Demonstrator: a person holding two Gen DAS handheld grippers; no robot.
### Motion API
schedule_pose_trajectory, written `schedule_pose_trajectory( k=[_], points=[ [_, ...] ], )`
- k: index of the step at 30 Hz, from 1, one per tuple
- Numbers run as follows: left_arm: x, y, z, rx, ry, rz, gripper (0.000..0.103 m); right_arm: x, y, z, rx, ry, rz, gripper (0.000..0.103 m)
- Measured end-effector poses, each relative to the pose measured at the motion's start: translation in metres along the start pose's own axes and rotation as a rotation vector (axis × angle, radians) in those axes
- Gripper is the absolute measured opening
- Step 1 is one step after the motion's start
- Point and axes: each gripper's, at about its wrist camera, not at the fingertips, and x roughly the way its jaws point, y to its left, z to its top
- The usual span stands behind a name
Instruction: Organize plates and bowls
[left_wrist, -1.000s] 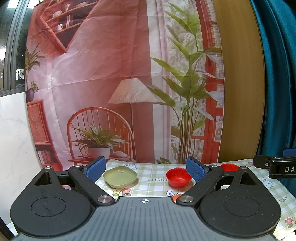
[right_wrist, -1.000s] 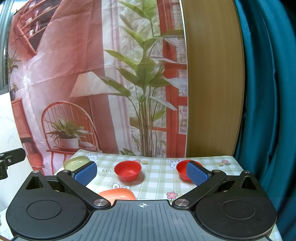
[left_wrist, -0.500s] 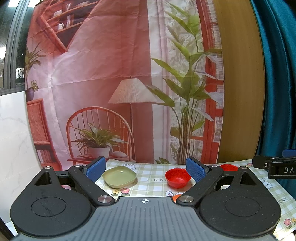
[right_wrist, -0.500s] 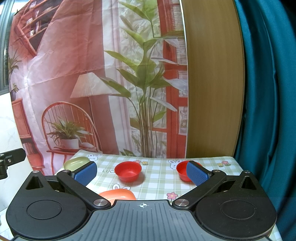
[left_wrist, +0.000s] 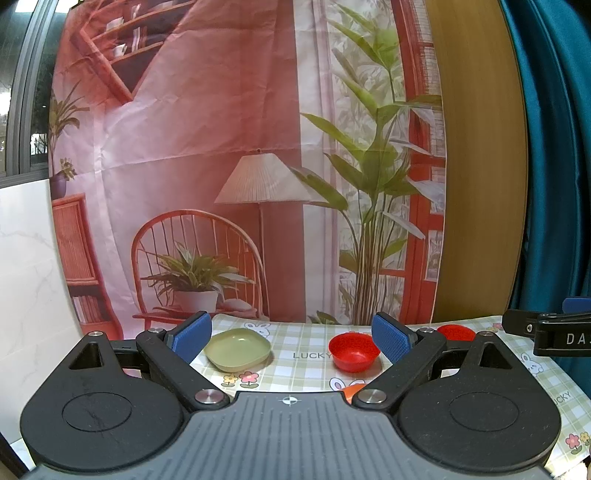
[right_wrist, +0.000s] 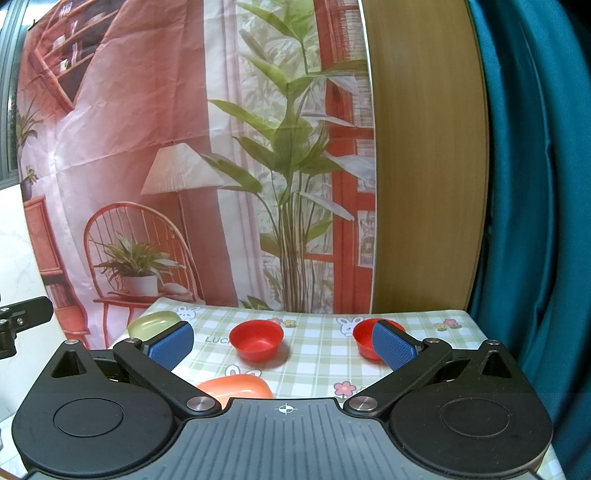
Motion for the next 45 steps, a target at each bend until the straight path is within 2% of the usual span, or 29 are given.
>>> schedule_pose_trajectory(
  k=[28, 36, 45],
  points=[
    [0.006, 0.0, -0.002, 0.0, 0.011, 0.014, 0.095, 0.006, -0.005, -0.002, 0.017, 0.006, -0.011, 0.103],
    [0.021, -0.006, 0.004, 0.038, -0.003, 0.045, 0.095, 0.027, -0.026, 0.008, 0.007, -0.009, -0.019, 0.103],
    [0.064, -0.013, 0.012, 0.049, 0.022, 0.061, 0.095, 0.061, -0.066, 0.017, 0.001, -0.033, -0.054, 0.103]
  ],
)
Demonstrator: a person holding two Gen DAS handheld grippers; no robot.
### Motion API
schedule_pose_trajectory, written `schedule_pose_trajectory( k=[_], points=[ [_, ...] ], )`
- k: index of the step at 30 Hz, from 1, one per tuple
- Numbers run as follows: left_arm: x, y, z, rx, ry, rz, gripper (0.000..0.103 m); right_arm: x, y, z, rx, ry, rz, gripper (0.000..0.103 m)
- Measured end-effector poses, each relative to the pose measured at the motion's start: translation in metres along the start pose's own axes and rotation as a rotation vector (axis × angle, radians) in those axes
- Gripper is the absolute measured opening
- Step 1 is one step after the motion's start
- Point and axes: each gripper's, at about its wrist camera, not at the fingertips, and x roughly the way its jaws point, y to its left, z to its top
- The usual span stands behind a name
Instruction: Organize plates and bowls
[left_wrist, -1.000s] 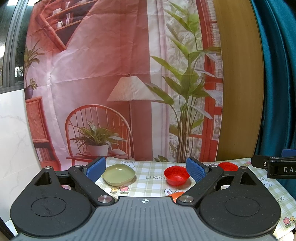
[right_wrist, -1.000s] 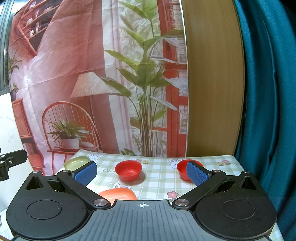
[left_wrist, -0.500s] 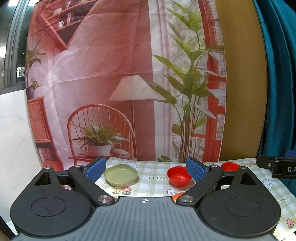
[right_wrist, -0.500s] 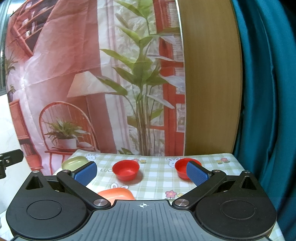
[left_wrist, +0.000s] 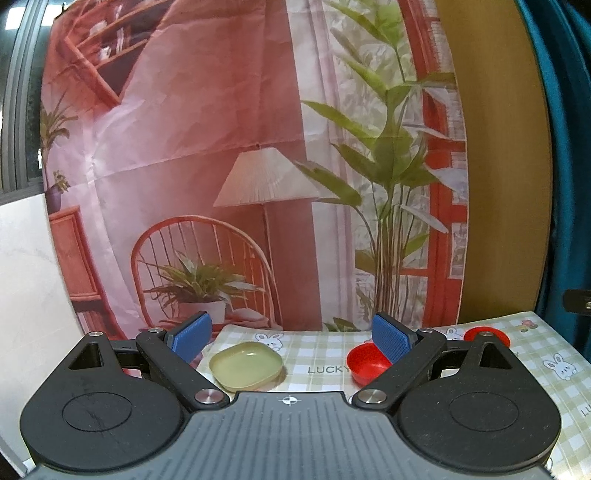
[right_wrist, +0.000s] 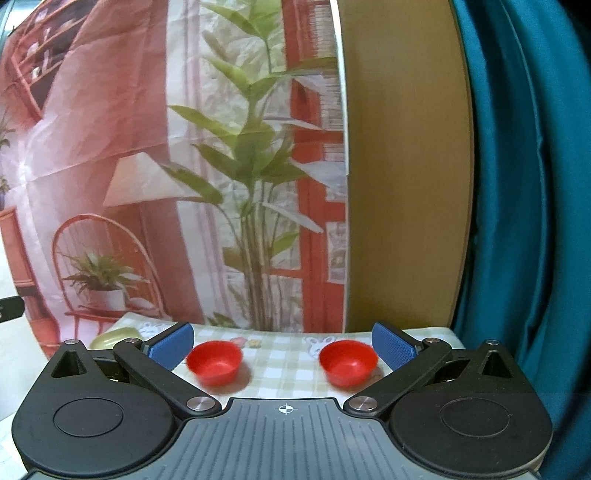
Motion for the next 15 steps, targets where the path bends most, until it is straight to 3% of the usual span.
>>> schedule_pose_trajectory(
  k=[7, 15],
  points=[
    [0.041, -0.015, 0.008, 0.029, 0.044, -0.007, 0.094, 0.031, -0.021, 0.0, -0.013, 0.012, -0.005, 0.102],
    [0.07, -0.021, 0.02, -0.002, 0.027, -0.009, 0.094, 0.054, -0.029, 0.009, -0.018, -0.007, 0.016, 0.102]
  ],
)
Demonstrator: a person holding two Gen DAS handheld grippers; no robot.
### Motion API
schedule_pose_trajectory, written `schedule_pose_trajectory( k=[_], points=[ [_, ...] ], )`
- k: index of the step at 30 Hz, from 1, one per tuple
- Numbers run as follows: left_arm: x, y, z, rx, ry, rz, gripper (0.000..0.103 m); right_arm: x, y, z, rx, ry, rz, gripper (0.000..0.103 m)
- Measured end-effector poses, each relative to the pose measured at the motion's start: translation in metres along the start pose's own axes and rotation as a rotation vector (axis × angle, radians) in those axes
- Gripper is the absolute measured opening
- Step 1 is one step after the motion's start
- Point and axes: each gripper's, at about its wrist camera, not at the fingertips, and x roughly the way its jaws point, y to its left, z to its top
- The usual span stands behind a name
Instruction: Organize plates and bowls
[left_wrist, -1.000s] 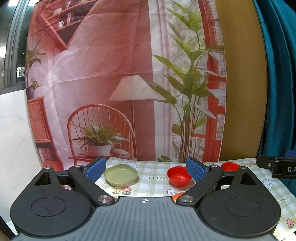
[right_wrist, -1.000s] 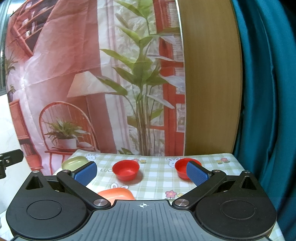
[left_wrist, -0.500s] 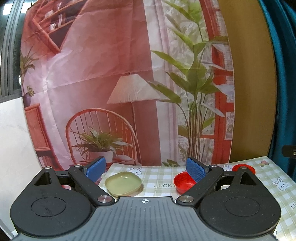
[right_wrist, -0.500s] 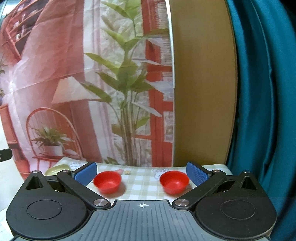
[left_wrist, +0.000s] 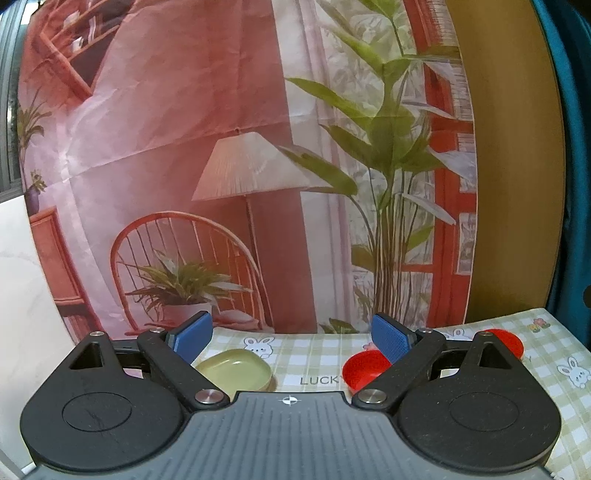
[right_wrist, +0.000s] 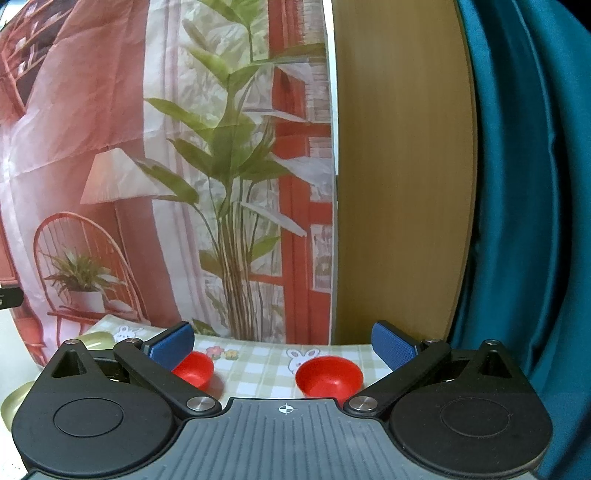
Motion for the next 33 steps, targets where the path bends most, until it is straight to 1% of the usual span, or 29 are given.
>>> schedule_pose_trajectory(
  k=[4, 6, 8, 11, 13, 17, 21, 26, 29, 33],
  points=[
    [0.016, 0.001, 0.002, -0.028, 0.021, -0.023, 0.093, 0.013, -0.001, 0.003, 0.005, 0.012, 0.052, 0.102],
    [0.022, 0.004, 0.0, -0.051, 0.019, -0.045, 0.09, 0.018, 0.001, 0.002, 0.003, 0.014, 0.071, 0.102],
    [0.029, 0.007, -0.002, -0.064, 0.028, -0.053, 0.09, 0.024, 0.004, 0.0, -0.002, 0.018, 0.076, 0.102],
    [0.042, 0.014, -0.005, -0.099, 0.067, -0.088, 0.082, 0.032, 0.006, -0.003, 0.009, 0.026, 0.079, 0.102],
    [0.052, 0.019, -0.006, -0.125, 0.092, -0.112, 0.081, 0.037, 0.005, -0.004, 0.023, 0.033, 0.085, 0.102],
    [0.064, 0.021, -0.007, -0.11, 0.101, -0.101, 0.081, 0.048, 0.004, -0.004, 0.041, 0.05, 0.095, 0.101],
    [0.072, 0.022, -0.009, -0.102, 0.127, -0.121, 0.08, 0.054, 0.006, -0.004, 0.04, 0.055, 0.105, 0.099],
    [0.08, 0.022, -0.012, -0.057, 0.161, -0.088, 0.08, 0.063, 0.011, -0.01, 0.042, 0.078, 0.117, 0.098],
    [0.081, 0.03, -0.016, -0.063, 0.18, -0.086, 0.08, 0.068, 0.017, -0.013, 0.037, 0.094, 0.136, 0.097],
    [0.08, 0.047, -0.019, -0.056, 0.194, -0.054, 0.08, 0.076, 0.031, -0.019, 0.04, 0.116, 0.168, 0.095]
  ],
)
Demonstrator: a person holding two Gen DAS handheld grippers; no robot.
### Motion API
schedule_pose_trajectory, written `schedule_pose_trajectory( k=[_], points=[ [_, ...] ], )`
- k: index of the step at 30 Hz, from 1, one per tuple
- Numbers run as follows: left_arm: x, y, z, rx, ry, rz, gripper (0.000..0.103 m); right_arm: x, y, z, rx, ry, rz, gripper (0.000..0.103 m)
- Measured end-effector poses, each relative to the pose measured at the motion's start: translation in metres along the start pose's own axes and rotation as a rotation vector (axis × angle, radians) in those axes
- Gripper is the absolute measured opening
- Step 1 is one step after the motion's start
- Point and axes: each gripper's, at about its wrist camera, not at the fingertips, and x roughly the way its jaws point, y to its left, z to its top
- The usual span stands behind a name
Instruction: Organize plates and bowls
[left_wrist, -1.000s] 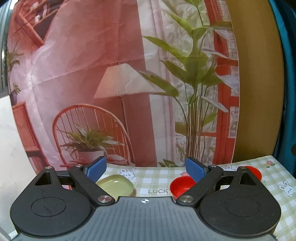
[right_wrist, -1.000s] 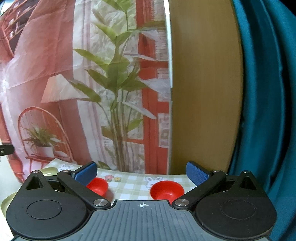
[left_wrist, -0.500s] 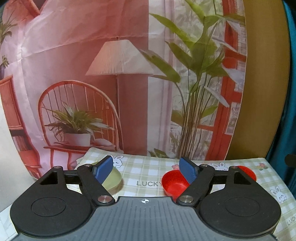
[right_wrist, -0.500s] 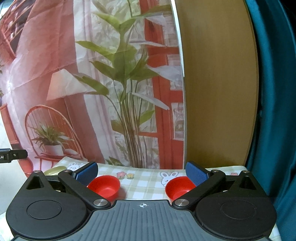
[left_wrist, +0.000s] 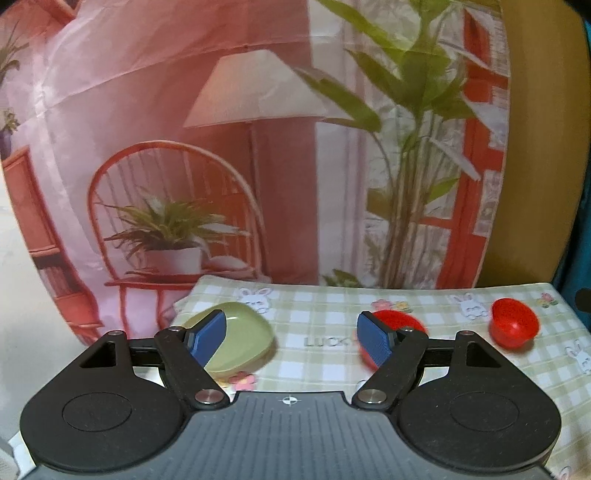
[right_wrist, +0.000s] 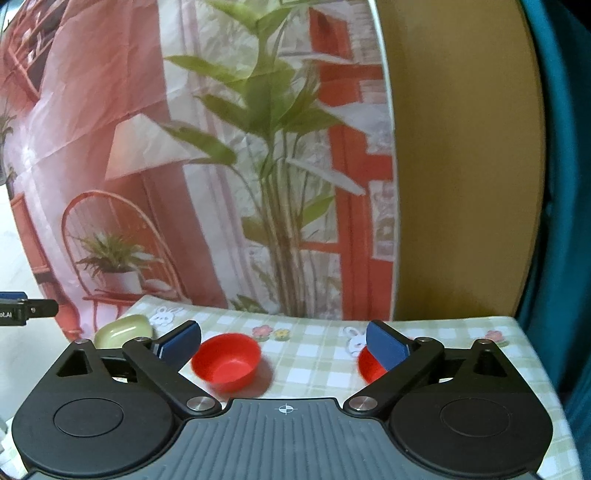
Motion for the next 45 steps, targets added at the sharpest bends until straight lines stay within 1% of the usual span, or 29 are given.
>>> schedule_pose_trajectory(
  k=[4, 7, 9, 11, 12, 14, 19, 22, 23, 25, 28, 31, 32, 33, 34, 38, 40, 42, 44, 45],
  points=[
    [-0.002, 0.029, -0.002, -0.026, 0.018, 0.041, 0.08, 0.015, 0.02, -0.004, 0.01, 0.025, 0.044, 0.093],
    [-0.002, 0.055, -0.005, -0.053, 0.032, 0.073, 0.08, 0.028, 0.043, -0.009, 0.012, 0.047, 0.084, 0.091],
    [-0.002, 0.074, -0.009, -0.059, 0.044, 0.108, 0.08, 0.036, 0.06, -0.01, 0.003, 0.061, 0.111, 0.09],
    [-0.002, 0.092, -0.014, -0.063, 0.055, 0.14, 0.08, 0.045, 0.08, -0.012, -0.021, 0.075, 0.146, 0.089],
    [-0.001, 0.103, -0.016, -0.071, 0.063, 0.155, 0.08, 0.05, 0.091, -0.012, -0.037, 0.083, 0.159, 0.086],
    [-0.001, 0.123, -0.021, -0.094, 0.075, 0.165, 0.08, 0.06, 0.112, -0.014, -0.071, 0.094, 0.179, 0.084],
    [0.004, 0.164, -0.037, -0.133, 0.1, 0.22, 0.08, 0.082, 0.163, -0.02, -0.136, 0.099, 0.246, 0.083],
    [0.009, 0.182, -0.05, -0.158, 0.113, 0.234, 0.08, 0.1, 0.198, -0.028, -0.2, 0.113, 0.28, 0.075],
    [0.011, 0.187, -0.054, -0.162, 0.114, 0.24, 0.08, 0.106, 0.209, -0.031, -0.22, 0.119, 0.291, 0.073],
    [0.015, 0.192, -0.064, -0.159, 0.117, 0.253, 0.08, 0.121, 0.228, -0.039, -0.248, 0.145, 0.315, 0.072],
    [0.026, 0.195, -0.079, -0.151, 0.13, 0.269, 0.08, 0.145, 0.252, -0.052, -0.263, 0.19, 0.35, 0.064],
    [0.043, 0.202, -0.098, -0.161, 0.177, 0.295, 0.08, 0.171, 0.27, -0.063, -0.258, 0.249, 0.403, 0.055],
    [0.049, 0.204, -0.103, -0.171, 0.195, 0.291, 0.08, 0.18, 0.275, -0.069, -0.257, 0.274, 0.409, 0.05],
    [0.053, 0.207, -0.108, -0.183, 0.208, 0.284, 0.079, 0.187, 0.28, -0.073, -0.26, 0.294, 0.412, 0.048],
    [0.056, 0.21, -0.113, -0.193, 0.216, 0.279, 0.079, 0.194, 0.284, -0.078, -0.266, 0.31, 0.413, 0.047],
    [0.069, 0.217, -0.129, -0.214, 0.238, 0.269, 0.078, 0.211, 0.297, -0.1, -0.299, 0.362, 0.408, 0.035],
    [0.075, 0.217, -0.137, -0.212, 0.255, 0.261, 0.077, 0.221, 0.3, -0.109, -0.298, 0.392, 0.401, 0.031],
    [0.081, 0.215, -0.143, -0.202, 0.278, 0.266, 0.072, 0.226, 0.3, -0.116, -0.291, 0.41, 0.399, 0.025],
    [0.085, 0.213, -0.148, -0.2, 0.291, 0.266, 0.069, 0.229, 0.297, -0.12, -0.283, 0.425, 0.401, 0.022],
    [0.086, 0.213, -0.149, -0.205, 0.292, 0.26, 0.067, 0.23, 0.296, -0.122, -0.277, 0.43, 0.402, 0.018]
  ],
)
